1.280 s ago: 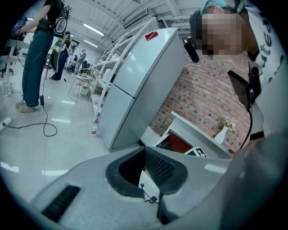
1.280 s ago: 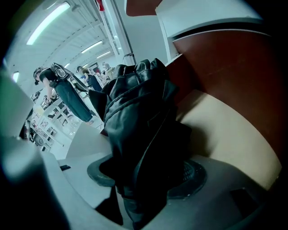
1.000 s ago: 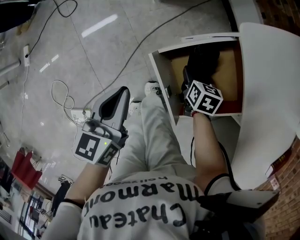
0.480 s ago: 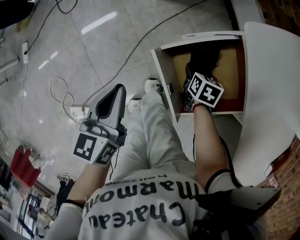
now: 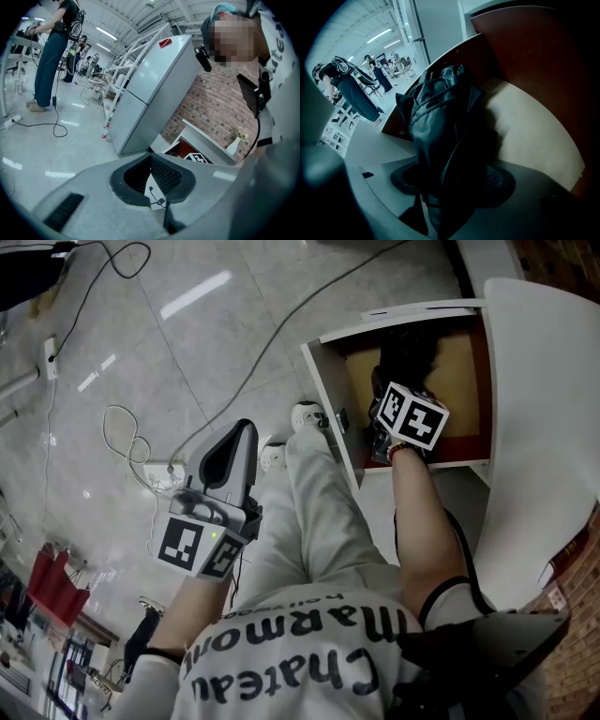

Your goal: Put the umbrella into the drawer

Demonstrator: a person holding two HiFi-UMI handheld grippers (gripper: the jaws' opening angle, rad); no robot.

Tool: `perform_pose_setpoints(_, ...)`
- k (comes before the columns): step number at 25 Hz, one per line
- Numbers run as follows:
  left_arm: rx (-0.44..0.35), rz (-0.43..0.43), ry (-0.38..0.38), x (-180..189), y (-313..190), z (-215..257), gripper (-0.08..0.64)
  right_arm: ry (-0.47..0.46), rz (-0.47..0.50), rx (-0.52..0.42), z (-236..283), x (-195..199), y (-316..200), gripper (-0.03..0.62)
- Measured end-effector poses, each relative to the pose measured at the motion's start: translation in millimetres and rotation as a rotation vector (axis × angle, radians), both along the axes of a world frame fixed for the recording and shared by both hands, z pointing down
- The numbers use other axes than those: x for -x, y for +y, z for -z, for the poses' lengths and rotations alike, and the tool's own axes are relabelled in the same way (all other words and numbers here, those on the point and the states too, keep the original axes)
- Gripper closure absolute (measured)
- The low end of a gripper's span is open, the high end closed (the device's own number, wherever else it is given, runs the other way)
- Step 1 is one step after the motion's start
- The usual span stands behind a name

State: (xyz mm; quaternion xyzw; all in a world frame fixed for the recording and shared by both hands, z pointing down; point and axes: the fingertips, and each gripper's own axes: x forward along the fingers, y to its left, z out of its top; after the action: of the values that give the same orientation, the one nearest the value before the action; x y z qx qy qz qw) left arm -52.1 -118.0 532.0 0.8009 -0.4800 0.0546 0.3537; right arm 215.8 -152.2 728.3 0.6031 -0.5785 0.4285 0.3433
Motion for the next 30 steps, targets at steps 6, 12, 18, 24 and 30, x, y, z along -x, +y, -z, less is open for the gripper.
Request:
perform_pose_setpoints(6, 0.000, 0.026, 0.016, -2, 2, 5, 0.545, 0.079, 0.016, 0.016, -1, 4, 5, 0.307)
perform_pose_setpoints(12, -0.001, 0.032, -0.008, 7, 9, 2, 0.545, 0.123, 0.011, 0.029, -3, -1, 9, 0.307)
perform_pose_setpoints(18, -0.010, 0.038, -0.021, 7, 12, 1, 0.545, 0.136, 0.042, -0.016, -17, 5, 7, 0.307)
perform_pose_setpoints(24, -0.025, 0.082, -0.034, 25, 17, 20, 0.545, 0.168, 0.050, -0.046, -9, 5, 8, 0.307)
perform_pose_setpoints(30, -0.016, 0.115, -0.051, 45, 28, 38, 0.545, 0.145, 0.060, -0.053, -12, 6, 8, 0.305)
